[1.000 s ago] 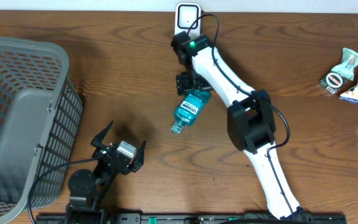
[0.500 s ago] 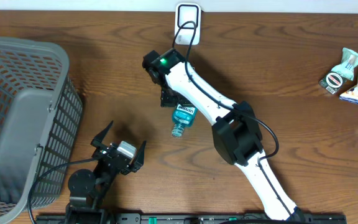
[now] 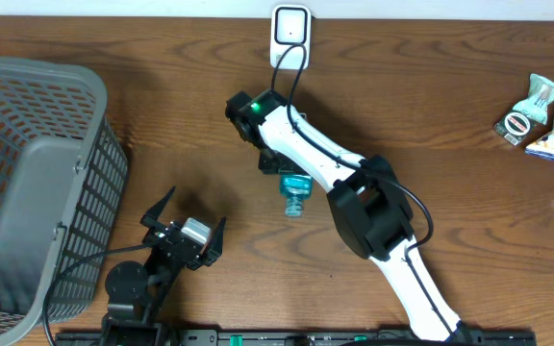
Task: Scan the item barcode
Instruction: 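Raise the bottle toward the white scanner with the right gripper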
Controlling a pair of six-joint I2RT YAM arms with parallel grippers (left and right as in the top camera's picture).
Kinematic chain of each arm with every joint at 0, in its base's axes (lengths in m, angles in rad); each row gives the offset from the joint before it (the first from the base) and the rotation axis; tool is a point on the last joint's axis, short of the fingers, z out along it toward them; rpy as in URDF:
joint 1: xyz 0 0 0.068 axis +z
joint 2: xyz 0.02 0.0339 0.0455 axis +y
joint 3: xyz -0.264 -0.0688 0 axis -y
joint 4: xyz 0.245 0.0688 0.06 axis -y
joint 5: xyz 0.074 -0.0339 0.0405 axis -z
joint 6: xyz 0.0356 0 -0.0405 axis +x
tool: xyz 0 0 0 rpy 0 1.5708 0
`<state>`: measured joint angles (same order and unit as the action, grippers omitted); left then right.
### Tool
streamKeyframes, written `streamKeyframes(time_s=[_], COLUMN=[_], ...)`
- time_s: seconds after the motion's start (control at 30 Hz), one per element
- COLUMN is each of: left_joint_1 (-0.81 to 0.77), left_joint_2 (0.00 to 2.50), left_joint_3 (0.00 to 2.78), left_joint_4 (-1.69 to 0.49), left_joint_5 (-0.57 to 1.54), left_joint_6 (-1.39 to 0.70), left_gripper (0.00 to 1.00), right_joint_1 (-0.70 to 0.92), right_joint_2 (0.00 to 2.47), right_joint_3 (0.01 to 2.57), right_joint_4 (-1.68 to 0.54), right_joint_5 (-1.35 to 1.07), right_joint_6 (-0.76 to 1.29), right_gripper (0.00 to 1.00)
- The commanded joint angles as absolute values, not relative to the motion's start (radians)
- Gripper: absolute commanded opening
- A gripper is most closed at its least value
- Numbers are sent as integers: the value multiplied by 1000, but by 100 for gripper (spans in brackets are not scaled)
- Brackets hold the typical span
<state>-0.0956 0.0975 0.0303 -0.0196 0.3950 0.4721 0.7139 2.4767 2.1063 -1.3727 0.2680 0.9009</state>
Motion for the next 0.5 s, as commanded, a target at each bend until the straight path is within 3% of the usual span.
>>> streamKeyframes(time_s=[0.0, 0.13, 0.47], left_joint_1=[-100, -100, -100], left_joint_2=[96, 96, 96], left_joint_3=[4, 4, 4], left_joint_4=[-40, -39, -40], left_joint_5=[415, 415, 415], left_joint_6=[478, 478, 478], left_gripper=[98, 98, 98], right_joint_1=[716, 714, 661], right_joint_2=[2511, 2511, 2509], right_joint_3=[2052, 2054, 2065], right_joint_4=[-1369, -1361, -1283], right_joint_5=[241, 211, -30], right_joint_6=[846, 773, 252], right_gripper=[36, 21, 12])
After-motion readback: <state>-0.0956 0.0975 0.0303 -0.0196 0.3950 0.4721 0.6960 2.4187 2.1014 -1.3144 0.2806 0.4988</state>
